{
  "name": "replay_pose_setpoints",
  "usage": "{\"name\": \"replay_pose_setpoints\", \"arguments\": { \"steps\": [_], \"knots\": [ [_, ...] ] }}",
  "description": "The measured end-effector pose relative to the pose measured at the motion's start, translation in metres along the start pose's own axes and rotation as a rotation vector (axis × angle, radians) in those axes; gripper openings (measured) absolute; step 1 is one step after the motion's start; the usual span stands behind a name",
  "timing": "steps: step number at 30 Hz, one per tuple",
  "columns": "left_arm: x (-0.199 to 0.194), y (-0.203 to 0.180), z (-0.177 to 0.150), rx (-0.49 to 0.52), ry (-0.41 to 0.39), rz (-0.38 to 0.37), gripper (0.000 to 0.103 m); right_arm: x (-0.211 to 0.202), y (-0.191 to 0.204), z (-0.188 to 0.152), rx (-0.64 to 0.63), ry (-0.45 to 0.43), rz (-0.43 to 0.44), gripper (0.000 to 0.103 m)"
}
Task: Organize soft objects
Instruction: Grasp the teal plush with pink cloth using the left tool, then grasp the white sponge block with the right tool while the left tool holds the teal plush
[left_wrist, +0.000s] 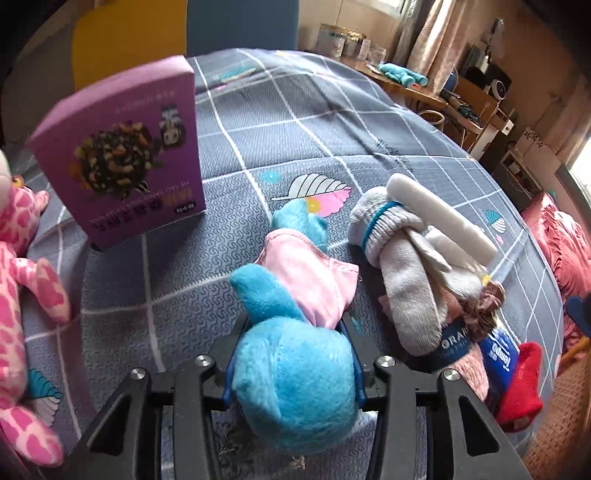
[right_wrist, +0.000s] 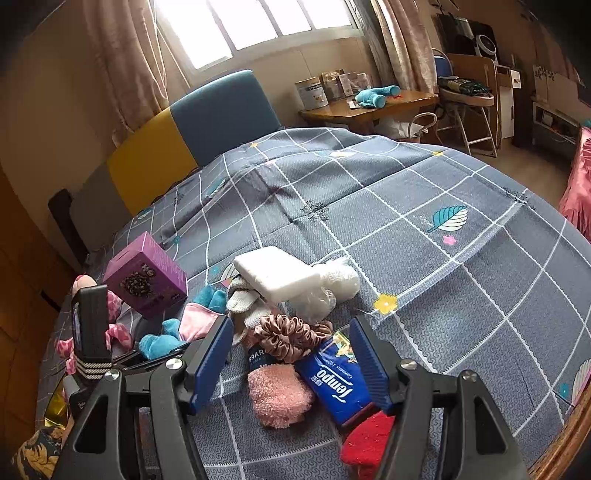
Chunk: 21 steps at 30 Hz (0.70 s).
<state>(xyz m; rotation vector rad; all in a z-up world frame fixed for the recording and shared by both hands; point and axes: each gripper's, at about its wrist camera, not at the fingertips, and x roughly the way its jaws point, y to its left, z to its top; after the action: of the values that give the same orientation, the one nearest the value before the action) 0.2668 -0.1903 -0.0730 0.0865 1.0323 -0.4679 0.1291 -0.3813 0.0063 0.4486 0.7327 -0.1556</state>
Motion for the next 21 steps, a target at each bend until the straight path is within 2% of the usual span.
{"name": "replay_pose_setpoints", "arguments": {
  "steps": [5, 9, 12, 15, 19, 21],
  "knots": [
    [-0.043, 0.007, -0.019, -0.008, -0.073, -0.016, 0.046, 0.002, -0.002, -0.001, 0.005, 0.017, -0.005, 0.066],
    [-0.074, 0.017, -0.048, 0.006, -0.101, 0.003, 0.046, 0.011, 0.006, -0.001, -0.032, 0.086, 0.029, 0.066],
    [-0.088, 0.030, -0.076, -0.019, -0.085, -0.006, 0.046, 0.020, 0.023, 0.008, -0.131, 0.142, 0.091, 0.066],
    [-0.090, 0.042, -0.100, -0.031, -0.059, -0.014, 0.046, 0.037, 0.043, 0.029, -0.282, 0.182, 0.152, 0.067],
    [-0.088, 0.054, -0.123, -0.062, -0.030, -0.015, 0.046, 0.077, 0.052, 0.055, -0.398, 0.275, 0.155, 0.074],
    [-0.086, 0.055, -0.129, -0.074, -0.031, -0.022, 0.046, 0.099, 0.052, 0.066, -0.431, 0.319, 0.117, 0.076]
  ]
}}
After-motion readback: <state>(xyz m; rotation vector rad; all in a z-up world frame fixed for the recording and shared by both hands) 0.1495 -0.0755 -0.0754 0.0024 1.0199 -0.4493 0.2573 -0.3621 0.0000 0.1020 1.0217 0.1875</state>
